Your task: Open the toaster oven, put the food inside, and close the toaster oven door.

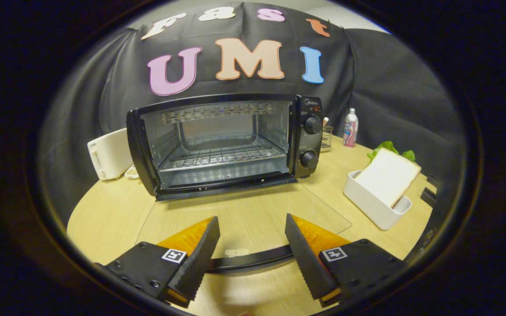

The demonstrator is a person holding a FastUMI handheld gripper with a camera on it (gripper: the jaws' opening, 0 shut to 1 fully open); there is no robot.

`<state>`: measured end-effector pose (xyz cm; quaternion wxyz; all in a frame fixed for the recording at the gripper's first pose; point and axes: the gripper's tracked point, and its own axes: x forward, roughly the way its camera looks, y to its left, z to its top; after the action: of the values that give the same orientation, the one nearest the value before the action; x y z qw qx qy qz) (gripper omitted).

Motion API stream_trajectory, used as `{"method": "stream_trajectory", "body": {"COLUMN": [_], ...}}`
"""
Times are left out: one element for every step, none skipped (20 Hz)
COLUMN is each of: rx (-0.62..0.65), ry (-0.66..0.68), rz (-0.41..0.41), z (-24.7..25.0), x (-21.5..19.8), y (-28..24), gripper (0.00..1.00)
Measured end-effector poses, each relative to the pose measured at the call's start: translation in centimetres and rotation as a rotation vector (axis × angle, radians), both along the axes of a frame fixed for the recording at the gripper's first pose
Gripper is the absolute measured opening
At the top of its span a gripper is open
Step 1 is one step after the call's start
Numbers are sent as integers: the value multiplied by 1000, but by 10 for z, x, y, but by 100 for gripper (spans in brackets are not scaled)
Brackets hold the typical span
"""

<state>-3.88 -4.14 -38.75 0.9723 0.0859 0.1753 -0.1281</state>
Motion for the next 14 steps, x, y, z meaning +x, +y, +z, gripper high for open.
{"method": "stream_trajectory", "body": {"rx": [1, 4, 3, 1, -1, -5, -5, 0, 6, 6, 5, 4, 5, 11], "ry": [2, 6, 11, 14, 15, 10, 3, 4, 9, 5, -10, -33, -61, -88], "rz": [5, 12, 21, 32, 43, 57, 69, 82, 98, 115, 130, 139, 137, 126], "z": [0, 1, 1, 2, 1, 4, 5, 7, 6, 11, 17, 26, 35, 45], "x": [1, 1, 3, 4, 4, 4, 5, 5, 4, 3, -1, -3, -9, -16], "y": [1, 0, -1, -1, 1, 1, -1, -1, -1, -3, -5, -11, -21, -34], "gripper": [96, 96, 96, 96, 96, 96, 96, 96, 96, 95, 95, 95, 95, 95]}}
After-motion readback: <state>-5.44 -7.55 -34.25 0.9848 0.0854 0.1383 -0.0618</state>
